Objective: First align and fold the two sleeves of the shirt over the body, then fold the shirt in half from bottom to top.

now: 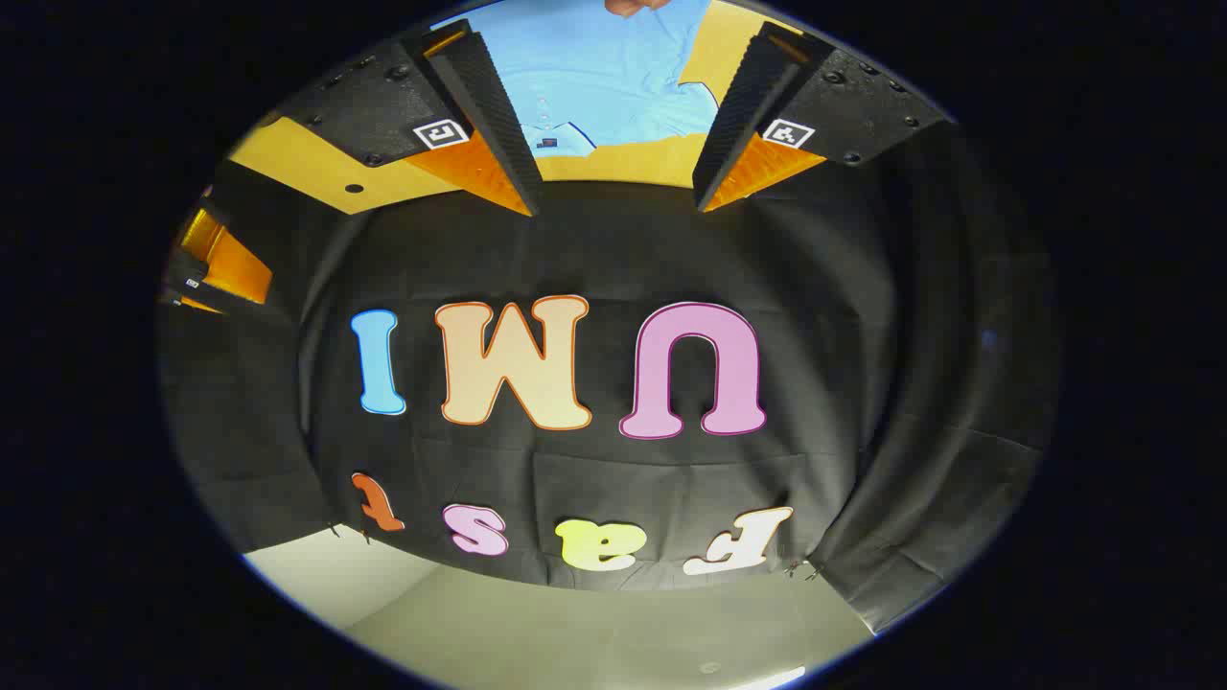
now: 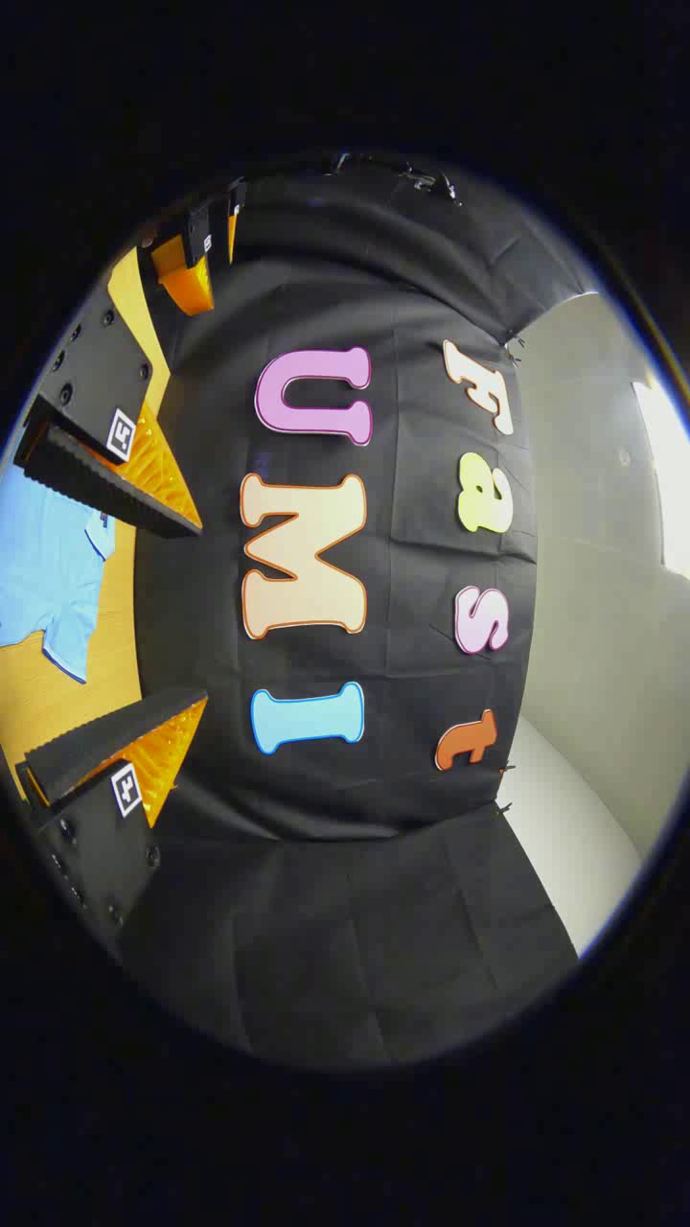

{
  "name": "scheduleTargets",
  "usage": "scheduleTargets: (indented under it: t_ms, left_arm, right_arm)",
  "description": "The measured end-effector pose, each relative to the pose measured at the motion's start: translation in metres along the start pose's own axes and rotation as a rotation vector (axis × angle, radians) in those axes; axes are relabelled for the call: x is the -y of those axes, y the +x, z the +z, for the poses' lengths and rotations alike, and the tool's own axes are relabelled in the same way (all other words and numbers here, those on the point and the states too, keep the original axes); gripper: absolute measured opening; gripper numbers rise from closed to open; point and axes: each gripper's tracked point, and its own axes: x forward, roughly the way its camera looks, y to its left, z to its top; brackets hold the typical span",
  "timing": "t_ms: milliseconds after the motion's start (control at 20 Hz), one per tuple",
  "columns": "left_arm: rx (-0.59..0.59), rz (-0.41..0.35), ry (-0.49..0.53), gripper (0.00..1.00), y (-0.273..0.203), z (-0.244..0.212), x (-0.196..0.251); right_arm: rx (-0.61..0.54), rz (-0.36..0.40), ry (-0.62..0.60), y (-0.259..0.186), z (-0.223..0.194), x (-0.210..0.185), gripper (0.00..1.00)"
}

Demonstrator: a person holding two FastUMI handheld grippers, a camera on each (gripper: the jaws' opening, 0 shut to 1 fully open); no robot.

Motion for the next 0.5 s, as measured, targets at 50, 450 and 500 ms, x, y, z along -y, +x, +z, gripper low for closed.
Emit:
scheduleTargets:
  t_ms: [50, 450, 500]
  left_arm:
    - [-0.001, 0.000, 0.010, 0.93, 0.001, 0.001, 0.000]
    - [0.007, 0.010, 0.001, 0.94, 0.010, -0.002, -0.005]
    - [0.007, 0.014, -0.004, 0.95, 0.012, -0.003, -0.007]
  right_arm:
    - [0.000, -0.001, 0.004, 0.002, 0.001, 0.001, 0.98]
    - [-0.040, 0.010, -0.005, 0.011, -0.009, -0.002, 0.99]
    - [-0.040, 0.013, -0.014, 0.011, -0.010, -0.003, 0.99]
